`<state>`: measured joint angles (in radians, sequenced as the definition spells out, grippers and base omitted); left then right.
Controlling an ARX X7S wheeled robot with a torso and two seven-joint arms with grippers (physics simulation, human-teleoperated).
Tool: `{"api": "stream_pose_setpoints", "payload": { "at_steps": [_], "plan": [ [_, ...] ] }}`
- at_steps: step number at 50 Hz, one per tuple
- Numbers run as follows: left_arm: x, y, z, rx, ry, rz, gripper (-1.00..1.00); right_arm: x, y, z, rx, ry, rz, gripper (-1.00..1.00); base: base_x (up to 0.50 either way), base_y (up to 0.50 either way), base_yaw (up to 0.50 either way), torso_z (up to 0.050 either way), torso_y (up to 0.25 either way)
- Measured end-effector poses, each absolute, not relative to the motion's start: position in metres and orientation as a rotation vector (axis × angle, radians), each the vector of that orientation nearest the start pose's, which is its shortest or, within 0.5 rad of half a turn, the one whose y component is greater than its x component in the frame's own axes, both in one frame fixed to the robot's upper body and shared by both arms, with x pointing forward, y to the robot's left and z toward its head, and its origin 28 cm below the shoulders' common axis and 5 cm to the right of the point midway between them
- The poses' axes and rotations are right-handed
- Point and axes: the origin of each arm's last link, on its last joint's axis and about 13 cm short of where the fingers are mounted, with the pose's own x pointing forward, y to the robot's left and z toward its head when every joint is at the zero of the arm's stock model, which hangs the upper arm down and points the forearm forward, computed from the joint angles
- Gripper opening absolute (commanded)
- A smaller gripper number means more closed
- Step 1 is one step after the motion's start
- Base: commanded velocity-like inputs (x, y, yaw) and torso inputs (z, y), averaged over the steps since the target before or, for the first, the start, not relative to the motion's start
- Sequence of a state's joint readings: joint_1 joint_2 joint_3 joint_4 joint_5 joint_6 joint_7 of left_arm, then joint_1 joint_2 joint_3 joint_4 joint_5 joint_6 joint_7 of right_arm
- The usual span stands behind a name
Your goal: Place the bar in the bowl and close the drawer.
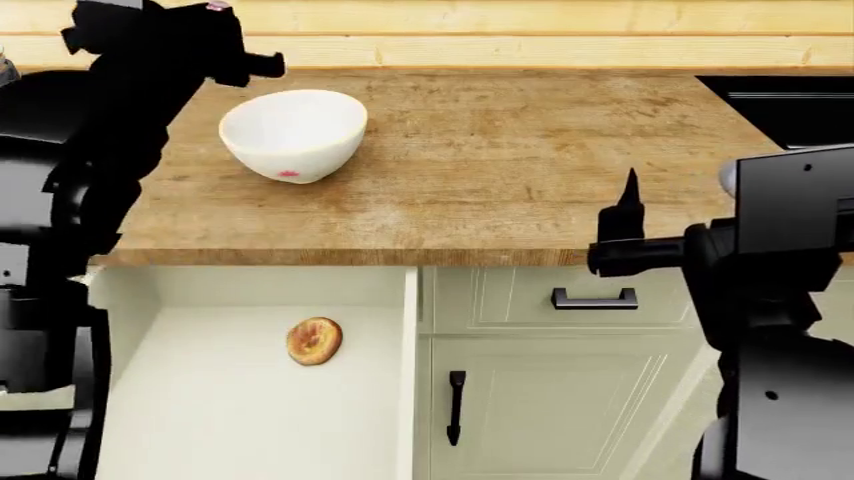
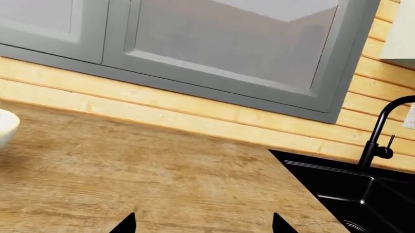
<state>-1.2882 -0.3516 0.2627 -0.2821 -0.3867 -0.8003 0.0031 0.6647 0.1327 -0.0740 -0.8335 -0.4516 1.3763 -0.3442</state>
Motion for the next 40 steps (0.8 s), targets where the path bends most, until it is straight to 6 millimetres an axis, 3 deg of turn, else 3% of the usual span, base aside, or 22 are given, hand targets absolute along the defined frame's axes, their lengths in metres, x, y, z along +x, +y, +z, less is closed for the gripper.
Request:
{"api": "stream_pose_setpoints", "payload": {
  "at_steps": [8, 18, 26, 40],
  "plan": [
    [0.411, 0.259, 0.341, 0.064, -0.157, -0.005, -1.0, 0.226, -0.139, 0.235, -0.228, -0.115, -0.115, 1.0, 0.0, 0.0, 0.0, 0.0, 0.0],
    [0.426, 0.24, 0.354, 0.035, -0.14, 0.022, -1.0, 0.227, -0.14, 0.235, -0.221, -0.114, -0.113, 1.0, 0.0, 0.0, 0.0, 0.0, 0.0],
    [0.43, 0.224, 0.35, 0.015, -0.088, 0.039, -1.0, 0.227, -0.142, 0.234, -0.214, -0.107, -0.115, 1.0, 0.0, 0.0, 0.0, 0.0, 0.0],
    [0.433, 0.207, 0.325, -0.007, 0.022, 0.04, -1.0, 0.226, -0.146, 0.232, -0.209, -0.1, -0.126, 1.0, 0.0, 0.0, 0.0, 0.0, 0.0]
  ]
}}
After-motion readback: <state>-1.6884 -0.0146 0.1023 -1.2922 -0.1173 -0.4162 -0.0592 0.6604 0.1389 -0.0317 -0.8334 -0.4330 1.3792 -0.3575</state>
